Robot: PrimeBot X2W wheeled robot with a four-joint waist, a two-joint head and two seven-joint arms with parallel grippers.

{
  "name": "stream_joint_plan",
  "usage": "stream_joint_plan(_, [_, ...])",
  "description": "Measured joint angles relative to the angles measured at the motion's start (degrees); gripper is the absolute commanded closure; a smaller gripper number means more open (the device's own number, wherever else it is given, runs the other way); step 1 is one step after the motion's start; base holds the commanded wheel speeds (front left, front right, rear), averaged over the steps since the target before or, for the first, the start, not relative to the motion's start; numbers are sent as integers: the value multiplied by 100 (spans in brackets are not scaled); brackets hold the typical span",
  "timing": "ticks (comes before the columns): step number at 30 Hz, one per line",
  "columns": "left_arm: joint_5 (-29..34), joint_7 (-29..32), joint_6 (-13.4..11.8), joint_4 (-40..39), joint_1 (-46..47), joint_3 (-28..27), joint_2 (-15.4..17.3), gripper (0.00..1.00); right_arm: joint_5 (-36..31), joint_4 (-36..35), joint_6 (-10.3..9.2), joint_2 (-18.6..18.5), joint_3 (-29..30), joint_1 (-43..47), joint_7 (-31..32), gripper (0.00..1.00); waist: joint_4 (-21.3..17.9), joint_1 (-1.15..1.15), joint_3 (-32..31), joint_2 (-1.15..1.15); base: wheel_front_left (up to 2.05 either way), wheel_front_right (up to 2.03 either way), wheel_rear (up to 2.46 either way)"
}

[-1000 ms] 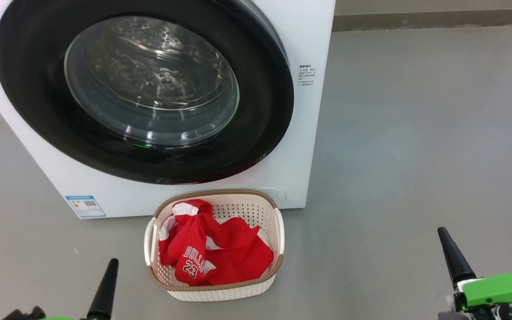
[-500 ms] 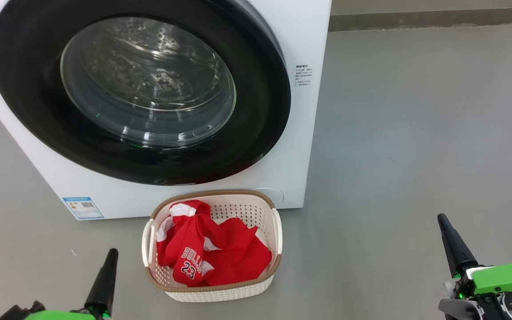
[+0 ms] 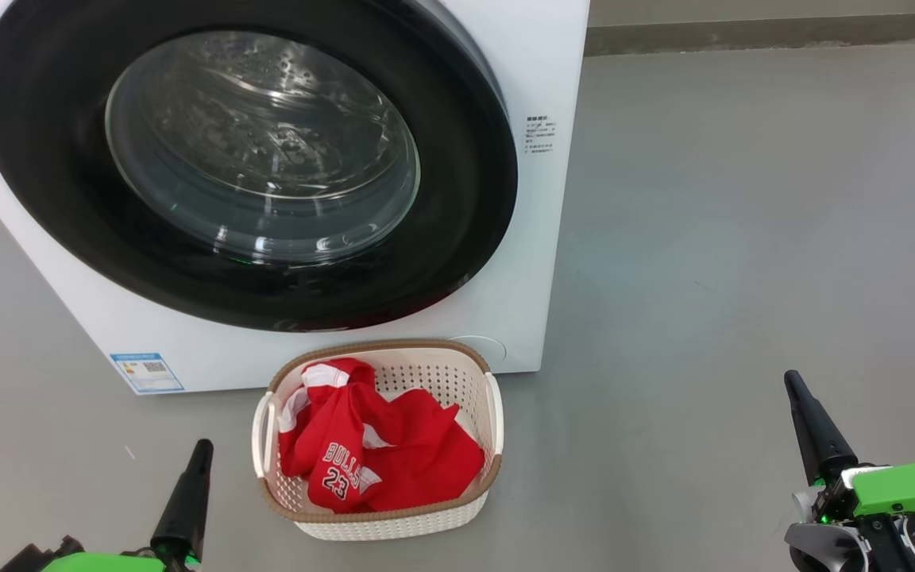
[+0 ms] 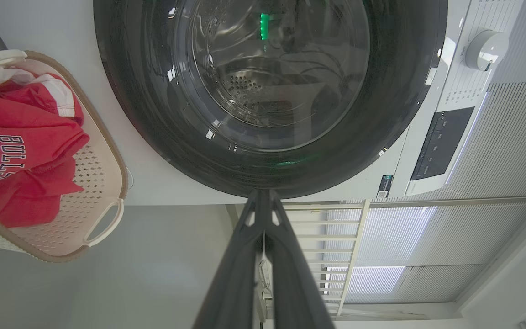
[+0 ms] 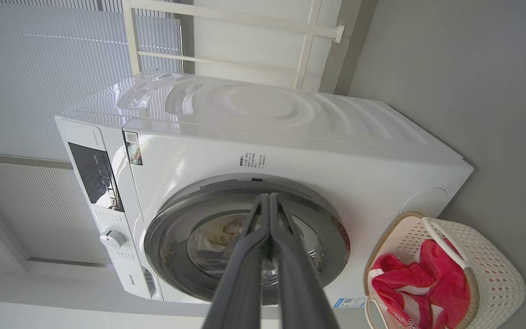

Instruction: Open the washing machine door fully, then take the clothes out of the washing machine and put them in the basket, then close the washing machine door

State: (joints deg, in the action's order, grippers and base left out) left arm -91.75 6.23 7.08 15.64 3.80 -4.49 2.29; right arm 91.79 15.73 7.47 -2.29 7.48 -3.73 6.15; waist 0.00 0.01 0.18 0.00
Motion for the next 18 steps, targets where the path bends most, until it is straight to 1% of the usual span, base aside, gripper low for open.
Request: stream_joint_plan(18, [-1,0,1,0,0,0,-1,100,0,0,0,0,1,0,0,100,0,-1,0,0,0,0,0])
